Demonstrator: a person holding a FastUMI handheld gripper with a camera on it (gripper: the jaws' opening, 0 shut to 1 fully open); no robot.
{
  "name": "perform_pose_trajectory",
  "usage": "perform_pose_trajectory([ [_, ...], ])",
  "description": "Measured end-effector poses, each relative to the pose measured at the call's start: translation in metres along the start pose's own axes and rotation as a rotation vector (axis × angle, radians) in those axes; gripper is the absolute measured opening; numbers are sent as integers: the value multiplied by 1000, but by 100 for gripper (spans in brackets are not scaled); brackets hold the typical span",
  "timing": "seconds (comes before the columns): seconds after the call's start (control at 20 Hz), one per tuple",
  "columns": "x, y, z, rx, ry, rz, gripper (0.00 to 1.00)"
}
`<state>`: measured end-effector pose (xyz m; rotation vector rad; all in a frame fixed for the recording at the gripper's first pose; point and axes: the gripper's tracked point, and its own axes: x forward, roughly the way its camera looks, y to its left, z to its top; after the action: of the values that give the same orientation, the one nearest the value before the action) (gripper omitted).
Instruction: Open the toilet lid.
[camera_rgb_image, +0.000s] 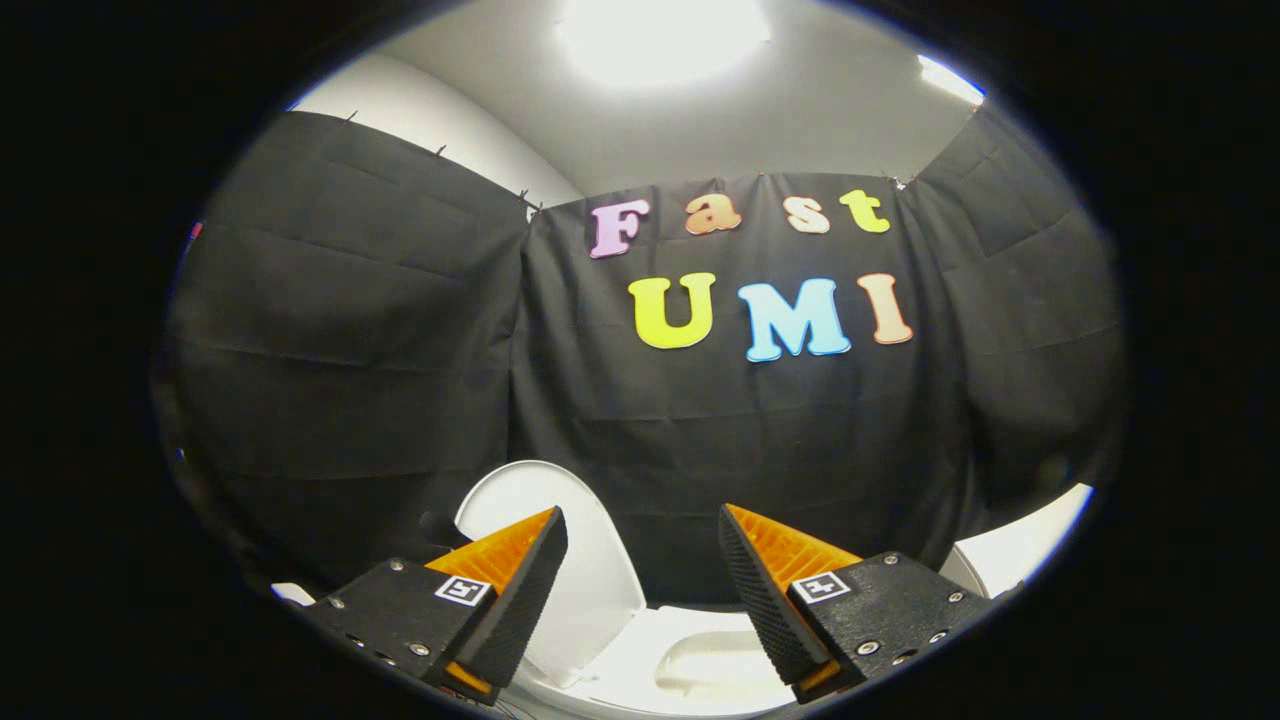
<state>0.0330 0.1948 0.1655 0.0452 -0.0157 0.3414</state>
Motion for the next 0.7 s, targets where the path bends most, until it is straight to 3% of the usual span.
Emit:
perform_pose_trajectory([
  [0.2, -26, -48, 1, -24, 1, -105, 93],
  [0.7, -73, -96, -33, -19, -8, -185, 93],
])
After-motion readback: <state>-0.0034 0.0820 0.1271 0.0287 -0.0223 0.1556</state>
